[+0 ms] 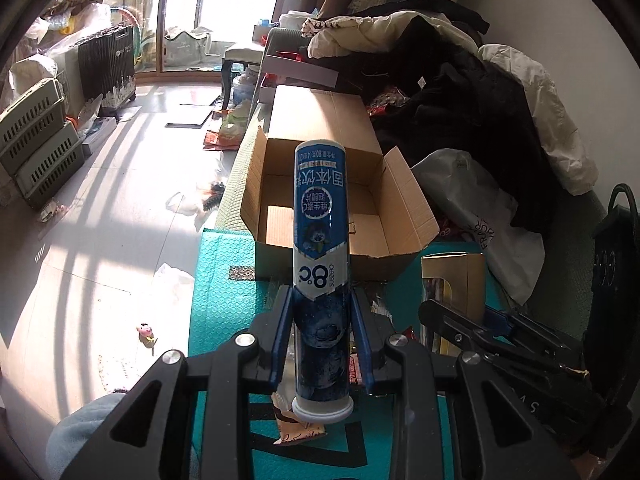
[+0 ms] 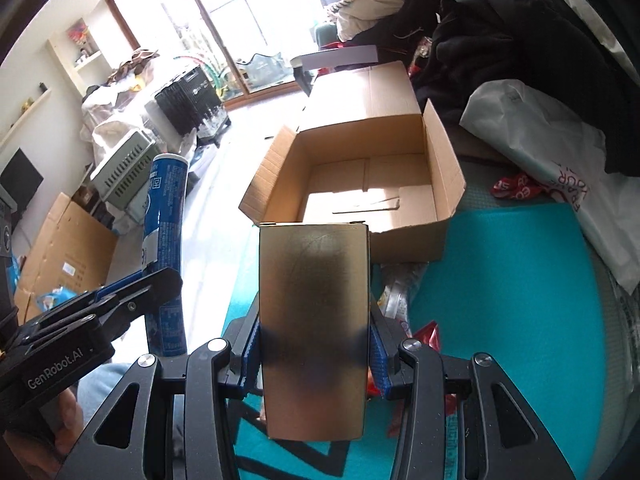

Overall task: Organize snacks
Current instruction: 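Carry the blue tube and brown box with both tools into the cardboard box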

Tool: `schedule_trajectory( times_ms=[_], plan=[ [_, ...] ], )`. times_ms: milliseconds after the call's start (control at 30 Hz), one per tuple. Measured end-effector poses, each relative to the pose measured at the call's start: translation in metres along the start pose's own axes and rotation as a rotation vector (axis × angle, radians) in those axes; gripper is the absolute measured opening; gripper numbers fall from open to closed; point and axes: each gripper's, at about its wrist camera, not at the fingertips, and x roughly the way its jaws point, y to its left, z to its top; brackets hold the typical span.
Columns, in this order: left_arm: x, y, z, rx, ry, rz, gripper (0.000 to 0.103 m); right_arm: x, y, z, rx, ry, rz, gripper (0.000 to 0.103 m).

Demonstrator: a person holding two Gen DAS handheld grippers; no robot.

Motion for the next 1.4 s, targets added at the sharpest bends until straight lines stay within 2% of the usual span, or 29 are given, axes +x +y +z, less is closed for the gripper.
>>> schedule_trajectory(
  times_ms=[333, 633, 767, 1067, 1267, 1400],
  plan=[
    [0.029, -0.002, 0.064, 0.032, -0.073, -0.002, 0.028, 0.022, -0.001, 0.059, -0.042, -0.055, 0.004, 0.043],
    [0.091, 0.015, 0.092, 0.025, -0.032, 0.026, 0.028, 0.065, -0.011, 0.104, -0.084, -0.073, -0.031, 0.043],
    [0.116, 0.013, 0.100, 0.060, -0.021, 0.048, 0.028, 0.087, -0.022, 0.116, -0.075, -0.061, -0.047, 0.043],
    [0.172, 0.013, 0.108, 0.080, 0.054, 0.075, 0.028, 0.130, -0.039, 0.125, -0.059, -0.023, -0.100, 0.044],
    [0.190, 0.006, 0.105, 0.135, 0.077, 0.121, 0.028, 0.149, -0.049, 0.121, -0.040, 0.018, -0.123, 0.044],
    [0.199, 0.006, 0.102, 0.153, 0.103, 0.116, 0.028, 0.154, -0.054, 0.119, -0.030, 0.027, -0.134, 0.045]
  ],
)
